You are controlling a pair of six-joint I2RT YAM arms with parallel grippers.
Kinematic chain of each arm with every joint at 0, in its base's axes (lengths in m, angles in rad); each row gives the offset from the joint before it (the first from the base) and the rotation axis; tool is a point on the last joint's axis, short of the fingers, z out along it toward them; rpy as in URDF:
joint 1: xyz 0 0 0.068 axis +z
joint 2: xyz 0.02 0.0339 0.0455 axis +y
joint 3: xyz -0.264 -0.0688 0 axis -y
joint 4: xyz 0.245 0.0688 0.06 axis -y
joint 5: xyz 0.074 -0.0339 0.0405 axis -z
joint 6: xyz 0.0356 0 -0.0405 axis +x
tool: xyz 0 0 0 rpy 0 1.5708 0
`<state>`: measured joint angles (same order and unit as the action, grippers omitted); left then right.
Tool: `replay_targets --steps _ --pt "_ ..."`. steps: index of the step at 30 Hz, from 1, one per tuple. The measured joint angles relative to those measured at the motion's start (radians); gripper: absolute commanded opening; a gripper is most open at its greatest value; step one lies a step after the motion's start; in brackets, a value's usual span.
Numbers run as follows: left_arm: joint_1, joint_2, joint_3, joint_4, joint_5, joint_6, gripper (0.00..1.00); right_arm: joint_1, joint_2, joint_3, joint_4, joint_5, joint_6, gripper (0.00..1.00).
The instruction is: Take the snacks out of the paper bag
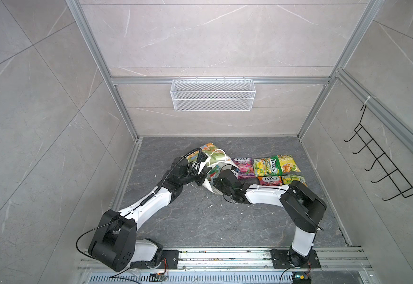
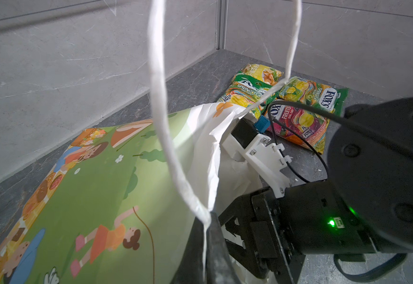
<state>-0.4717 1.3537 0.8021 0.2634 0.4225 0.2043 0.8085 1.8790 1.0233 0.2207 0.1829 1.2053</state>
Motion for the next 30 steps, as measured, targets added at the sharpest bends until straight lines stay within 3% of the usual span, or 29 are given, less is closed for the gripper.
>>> replay_targets --steps 9,21,30 --pt "0.000 0.000 0.000 -0.001 0.000 0.000 0.00 0.000 0.058 0.048 0.025 0.042 0.012 0.44" --pt "0.000 0.000 0.000 -0.002 0.000 0.000 0.00 0.000 0.098 0.060 0.076 0.114 0.032 0.11" --pt "0.000 0.000 0.000 -0.001 0.000 0.000 0.00 0.000 0.098 0.060 0.090 0.125 0.024 0.01"
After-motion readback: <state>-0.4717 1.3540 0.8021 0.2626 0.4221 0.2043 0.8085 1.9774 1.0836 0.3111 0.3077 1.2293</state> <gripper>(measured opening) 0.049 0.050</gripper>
